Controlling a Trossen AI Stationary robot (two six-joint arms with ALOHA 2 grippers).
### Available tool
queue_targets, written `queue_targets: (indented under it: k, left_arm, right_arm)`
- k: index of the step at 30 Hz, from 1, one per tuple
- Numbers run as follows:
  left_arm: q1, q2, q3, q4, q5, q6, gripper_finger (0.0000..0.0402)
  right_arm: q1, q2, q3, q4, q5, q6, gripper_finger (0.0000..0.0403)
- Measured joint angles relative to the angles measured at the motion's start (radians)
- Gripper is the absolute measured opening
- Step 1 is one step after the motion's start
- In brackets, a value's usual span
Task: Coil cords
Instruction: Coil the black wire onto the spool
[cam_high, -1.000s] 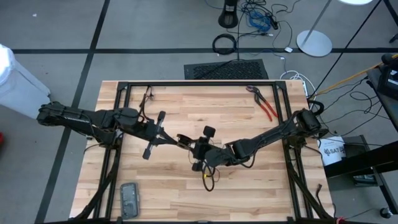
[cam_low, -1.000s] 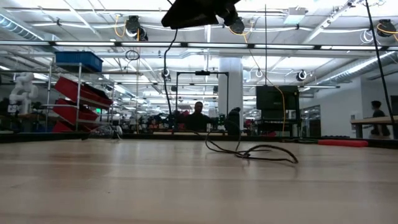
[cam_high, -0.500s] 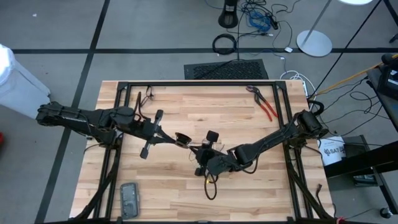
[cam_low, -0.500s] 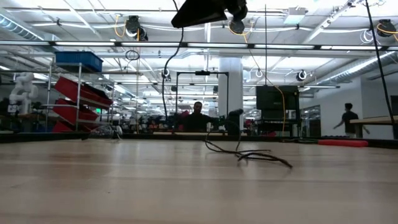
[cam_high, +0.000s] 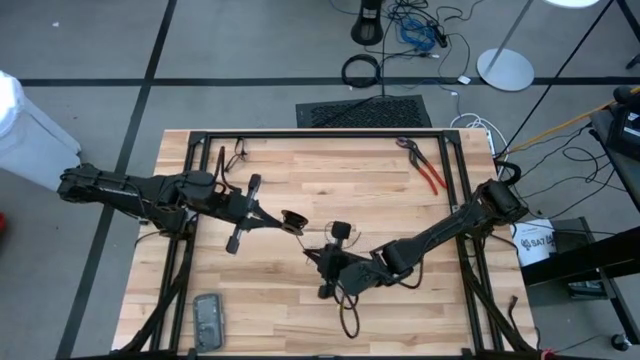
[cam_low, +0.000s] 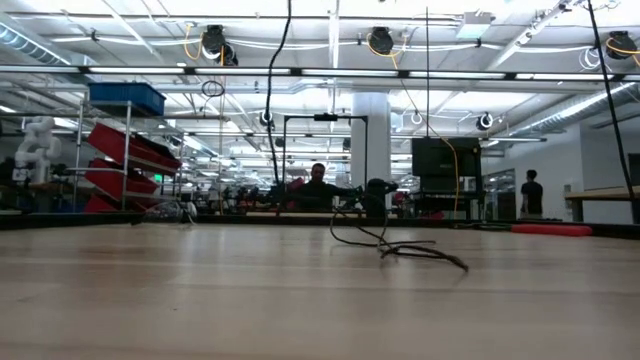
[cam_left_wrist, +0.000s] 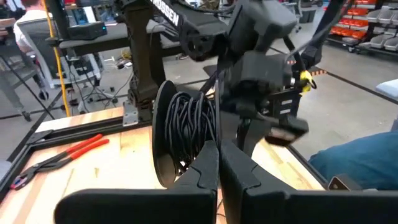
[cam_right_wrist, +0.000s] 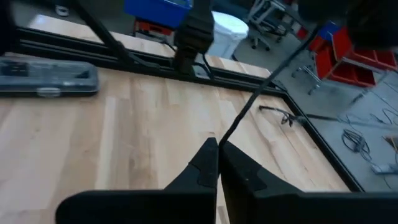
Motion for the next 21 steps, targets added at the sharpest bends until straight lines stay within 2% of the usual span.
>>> queue_targets:
  k: [9, 15, 21]
  left_arm:
    - [0.0, 0.0, 0.0, -0.091, 0.002, -0.008, 0.0002]
    - [-0.001, 0.001, 0.0, -0.094, 0.096, -0.035, 0.0002]
    - [-0.022, 0.021, 0.0, -0.094, 0.134, -0.034, 0.0002]
  right_arm:
    - [0.043, -0.139, 0.042, -0.2, 0.002, 0.0, 0.0]
    - [0.047, -0.221, 0.042, -0.206, -0.005, -0.056, 0.0]
    - [-0.01, -0.242, 0.042, -0.159, -0.14, -0.115, 0.0]
